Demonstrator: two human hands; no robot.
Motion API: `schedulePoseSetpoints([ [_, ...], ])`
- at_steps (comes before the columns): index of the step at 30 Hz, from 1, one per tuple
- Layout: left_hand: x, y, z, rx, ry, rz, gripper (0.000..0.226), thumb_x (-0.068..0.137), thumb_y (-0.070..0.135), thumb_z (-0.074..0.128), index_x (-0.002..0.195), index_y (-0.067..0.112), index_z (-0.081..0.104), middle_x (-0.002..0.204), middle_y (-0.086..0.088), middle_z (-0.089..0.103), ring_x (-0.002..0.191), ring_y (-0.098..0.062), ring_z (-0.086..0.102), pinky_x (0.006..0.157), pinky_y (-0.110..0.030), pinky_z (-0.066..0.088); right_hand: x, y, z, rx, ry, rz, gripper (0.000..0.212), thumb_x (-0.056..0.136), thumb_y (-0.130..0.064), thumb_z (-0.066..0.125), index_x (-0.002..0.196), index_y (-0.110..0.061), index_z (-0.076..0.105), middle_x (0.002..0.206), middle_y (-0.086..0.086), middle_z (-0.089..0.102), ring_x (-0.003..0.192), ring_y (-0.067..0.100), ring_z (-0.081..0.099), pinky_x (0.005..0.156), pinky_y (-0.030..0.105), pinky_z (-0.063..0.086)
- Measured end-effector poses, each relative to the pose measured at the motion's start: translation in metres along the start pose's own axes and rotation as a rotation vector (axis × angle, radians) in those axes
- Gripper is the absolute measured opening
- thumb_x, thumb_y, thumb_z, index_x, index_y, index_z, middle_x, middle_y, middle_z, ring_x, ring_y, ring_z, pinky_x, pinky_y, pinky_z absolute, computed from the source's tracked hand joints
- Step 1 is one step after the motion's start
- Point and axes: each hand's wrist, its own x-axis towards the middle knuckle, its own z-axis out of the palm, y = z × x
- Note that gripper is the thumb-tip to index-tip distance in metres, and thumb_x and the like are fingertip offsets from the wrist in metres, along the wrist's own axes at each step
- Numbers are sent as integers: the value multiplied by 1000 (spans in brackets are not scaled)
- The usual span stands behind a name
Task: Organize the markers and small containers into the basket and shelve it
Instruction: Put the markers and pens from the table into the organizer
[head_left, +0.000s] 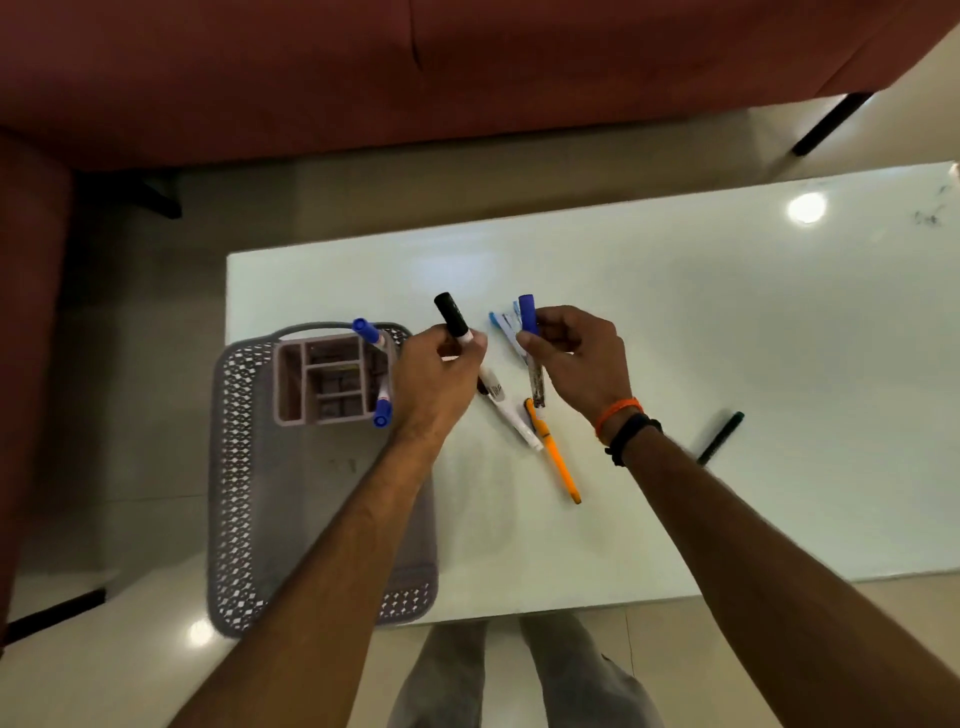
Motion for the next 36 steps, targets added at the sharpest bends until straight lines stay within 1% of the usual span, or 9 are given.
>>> schedulePoseSetpoints([
  [6,-12,-8,-72,15,154,82,19,84,33,69,95,17,73,83,5,71,81,-10,68,82,-37,58,-21,-37,46,47,-10,-127,29,79,-23,76,103,-8,69,90,4,73,83,18,70,84,31,58],
  [8,-15,-12,-92,10,184,101,18,82,31,72,95,19,72,86,5,73,81,-9,69,73,-32,59,-26,-48,59,62,-1,-172,29,79,-21,77,102,-6,69,89,3,73,79,13,69,82,24,57],
  [11,-15,-23,-116,-25,239,124,22,81,22,74,101,14,70,89,4,70,82,-7,68,57,-8,51,-35,-63,78,59,-9,-250,26,79,-15,77,101,-5,68,84,-2,68,74,-1,63,75,6,51],
  [15,-12,-34,-133,5,308,140,26,80,19,75,104,10,69,84,10,64,71,9,57,56,4,41,-42,-70,94,69,0,-265,27,78,-15,77,102,-8,68,85,-4,68,77,3,65,72,5,51],
  [18,-7,-43,-139,31,312,159,27,80,20,76,105,11,70,85,12,63,70,11,55,59,6,39,-45,-71,102,61,35,-279,27,78,-16,78,102,-9,68,85,-4,69,80,10,68,75,12,55],
  [23,-3,-51,-144,49,308,174,27,83,25,72,106,12,70,93,8,69,76,1,61,61,8,39,-43,-68,117,-5,72,-321,29,81,-18,76,107,-8,67,91,-1,70,83,13,69,78,15,56],
  [26,0,-53,-145,48,288,178,26,84,27,71,106,14,71,90,13,67,75,8,59,61,7,39,-38,-63,128,-67,79,-318,28,81,-21,75,106,-9,67,97,4,72,85,17,70,80,28,59],
  [30,5,-56,-145,47,261,184,27,83,28,72,106,15,70,93,9,70,80,0,63,67,-2,43,-31,-52,140,-320,5,-278,24,82,-26,70,105,-17,71,94,0,74,86,16,68,82,40,58],
  [36,10,-59,-142,31,248,187,28,82,22,74,107,11,70,98,1,74,84,-6,66,67,1,43,-23,-57,146,-502,-65,-186,25,86,-30,66,109,-23,70,92,3,74,84,22,66,82,37,56],
])
